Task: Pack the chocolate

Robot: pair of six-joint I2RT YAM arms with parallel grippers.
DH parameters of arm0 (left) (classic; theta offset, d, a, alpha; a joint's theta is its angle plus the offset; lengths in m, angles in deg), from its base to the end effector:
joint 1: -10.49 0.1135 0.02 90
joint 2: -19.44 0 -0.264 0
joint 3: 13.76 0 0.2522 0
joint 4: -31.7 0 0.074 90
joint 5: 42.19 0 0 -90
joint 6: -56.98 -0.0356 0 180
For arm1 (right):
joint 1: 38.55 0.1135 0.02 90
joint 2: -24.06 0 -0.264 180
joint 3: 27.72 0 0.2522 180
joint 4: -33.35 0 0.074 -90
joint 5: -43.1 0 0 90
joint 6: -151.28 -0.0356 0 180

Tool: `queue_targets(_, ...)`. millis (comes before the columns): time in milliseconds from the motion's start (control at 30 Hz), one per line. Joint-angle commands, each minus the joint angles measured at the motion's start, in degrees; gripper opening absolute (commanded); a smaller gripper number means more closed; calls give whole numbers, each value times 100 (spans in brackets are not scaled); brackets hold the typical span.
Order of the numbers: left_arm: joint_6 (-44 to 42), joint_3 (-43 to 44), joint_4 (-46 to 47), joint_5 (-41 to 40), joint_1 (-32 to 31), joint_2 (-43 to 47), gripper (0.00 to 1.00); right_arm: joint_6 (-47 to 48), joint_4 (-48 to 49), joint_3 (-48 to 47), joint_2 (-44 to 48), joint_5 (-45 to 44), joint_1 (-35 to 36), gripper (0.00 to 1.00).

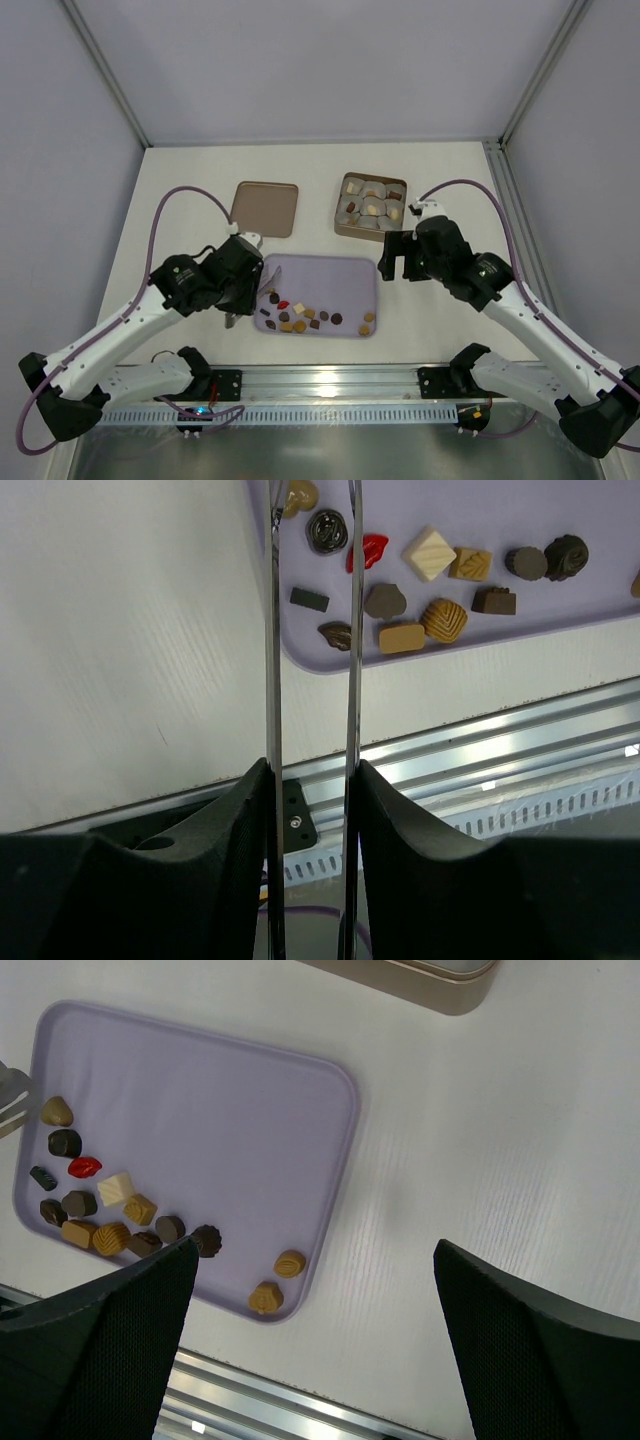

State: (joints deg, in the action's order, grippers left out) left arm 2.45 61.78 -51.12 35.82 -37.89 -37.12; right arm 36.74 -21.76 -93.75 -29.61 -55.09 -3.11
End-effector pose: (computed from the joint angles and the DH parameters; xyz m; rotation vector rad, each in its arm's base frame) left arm 0.1125 -0.1154 0.3181 0.2343 2.6480 -0.2049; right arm 0.1579 0.1061 0.3060 -0.1490 2.3311 0.3657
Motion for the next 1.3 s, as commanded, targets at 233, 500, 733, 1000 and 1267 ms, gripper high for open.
queue_targets(233, 295, -280, -231, 258, -93, 338, 37, -113, 223, 129, 129, 45, -11, 100)
queue_targets(500, 303, -368, -231, 355, -172, 259, 36, -148, 249, 226, 173, 36, -11, 100)
queue_targets(733, 286, -377, -108, 355, -224, 49, 36, -148, 241, 252, 216, -16, -2, 100)
queue_targets(1000, 259, -377, -64, 364, -303, -110, 36, -122, 223, 252, 199, -43, -11, 100)
queue_targets(1267, 242, -368, -73, 382, -400, -259, 36, -122, 223, 287, 208, -52, -11, 100)
